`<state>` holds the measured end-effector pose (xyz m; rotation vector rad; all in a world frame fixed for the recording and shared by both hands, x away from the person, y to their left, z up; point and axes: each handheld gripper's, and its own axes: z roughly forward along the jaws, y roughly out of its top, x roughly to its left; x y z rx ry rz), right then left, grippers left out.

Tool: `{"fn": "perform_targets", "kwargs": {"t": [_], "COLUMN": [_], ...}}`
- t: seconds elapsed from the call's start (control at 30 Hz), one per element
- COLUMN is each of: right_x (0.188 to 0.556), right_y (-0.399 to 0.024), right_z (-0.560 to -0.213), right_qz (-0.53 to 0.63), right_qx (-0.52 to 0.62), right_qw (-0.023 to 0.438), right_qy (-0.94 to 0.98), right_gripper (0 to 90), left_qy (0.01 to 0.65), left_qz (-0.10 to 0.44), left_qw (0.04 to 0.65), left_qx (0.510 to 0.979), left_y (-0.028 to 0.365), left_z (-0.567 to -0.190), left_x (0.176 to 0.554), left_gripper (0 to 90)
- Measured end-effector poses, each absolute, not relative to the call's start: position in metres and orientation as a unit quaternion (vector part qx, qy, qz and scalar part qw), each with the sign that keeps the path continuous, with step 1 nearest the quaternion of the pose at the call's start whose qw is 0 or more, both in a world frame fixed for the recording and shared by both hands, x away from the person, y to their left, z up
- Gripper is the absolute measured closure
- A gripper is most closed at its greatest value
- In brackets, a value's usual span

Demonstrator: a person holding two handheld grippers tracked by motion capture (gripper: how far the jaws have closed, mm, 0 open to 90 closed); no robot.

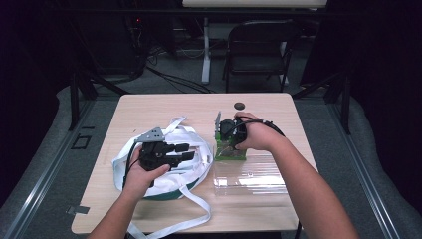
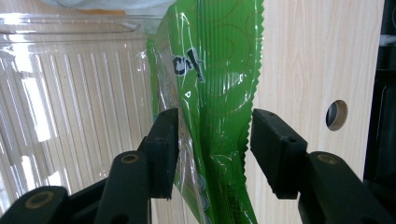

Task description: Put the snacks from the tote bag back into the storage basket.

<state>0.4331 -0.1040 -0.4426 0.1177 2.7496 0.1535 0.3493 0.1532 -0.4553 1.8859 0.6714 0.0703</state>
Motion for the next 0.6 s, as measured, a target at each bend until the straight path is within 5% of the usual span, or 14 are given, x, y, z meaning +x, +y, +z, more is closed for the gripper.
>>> {"fn": "perform_targets", "kwargs": {"t": [0.6], "right_x": [0.4321], "right_y": [-0.1023], "right_z": [-0.4379], "right_qz": [0.065], "right_qx": [0.043], "right_qw": [0.191], "right_qy": [0.978], "right_gripper": [50.5], "left_qy": [0.283], "left_qz": [0.032], "left_qw": [0.537], "left_qx": [0.794], "left_y": [0.1532], "left_z": [-0.4555], "left_x": [0.35], "left_gripper": [55.2]}}
